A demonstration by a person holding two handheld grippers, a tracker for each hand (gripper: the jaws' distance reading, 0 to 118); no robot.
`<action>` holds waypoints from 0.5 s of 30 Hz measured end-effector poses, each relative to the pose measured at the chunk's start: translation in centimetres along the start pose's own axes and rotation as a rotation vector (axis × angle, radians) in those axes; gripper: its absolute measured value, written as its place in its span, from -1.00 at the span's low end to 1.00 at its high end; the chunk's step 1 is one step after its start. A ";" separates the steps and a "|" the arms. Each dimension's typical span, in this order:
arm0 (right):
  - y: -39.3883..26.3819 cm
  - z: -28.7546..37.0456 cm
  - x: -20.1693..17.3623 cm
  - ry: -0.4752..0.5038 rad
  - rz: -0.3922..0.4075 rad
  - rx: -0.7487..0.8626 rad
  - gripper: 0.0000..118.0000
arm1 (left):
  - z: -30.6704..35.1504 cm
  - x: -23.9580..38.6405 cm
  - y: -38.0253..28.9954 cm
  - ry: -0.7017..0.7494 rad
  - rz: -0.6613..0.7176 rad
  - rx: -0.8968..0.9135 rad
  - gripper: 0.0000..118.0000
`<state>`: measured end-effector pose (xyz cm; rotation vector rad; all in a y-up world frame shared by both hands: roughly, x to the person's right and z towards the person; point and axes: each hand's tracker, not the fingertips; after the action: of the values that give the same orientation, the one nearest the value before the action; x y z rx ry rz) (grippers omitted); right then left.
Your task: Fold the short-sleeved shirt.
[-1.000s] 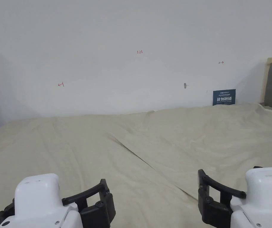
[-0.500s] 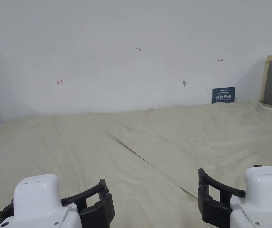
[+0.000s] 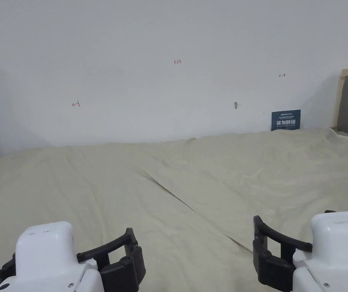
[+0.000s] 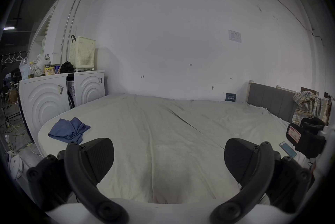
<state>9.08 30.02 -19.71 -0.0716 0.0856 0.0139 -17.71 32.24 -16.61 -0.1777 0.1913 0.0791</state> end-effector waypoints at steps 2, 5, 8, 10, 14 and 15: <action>0.0 0.0 0.0 0.004 0.002 -0.001 0.58 | 0.0 -0.1 0.0 0.001 0.003 0.001 1.00; 0.0 -0.1 0.0 0.003 0.003 -0.001 0.58 | 0.0 -0.1 0.0 0.002 0.004 0.001 1.00; 0.2 -0.1 0.2 0.013 -0.014 -0.003 0.58 | -0.1 -0.2 0.0 0.007 0.004 0.001 1.00; 0.2 -0.1 0.3 0.015 -0.018 -0.005 0.58 | -0.1 -0.2 0.0 0.007 0.005 0.000 1.00; 0.1 -0.2 0.3 -0.002 0.004 -0.007 0.58 | -0.1 -0.2 0.1 0.004 0.007 0.003 1.00; 0.0 -0.2 0.3 -0.002 0.004 -0.009 0.58 | -0.1 -0.2 0.1 0.003 0.005 0.004 1.00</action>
<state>9.35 30.04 -19.89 -0.0805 0.0837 0.0180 -17.88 32.27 -16.68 -0.1730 0.1951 0.0839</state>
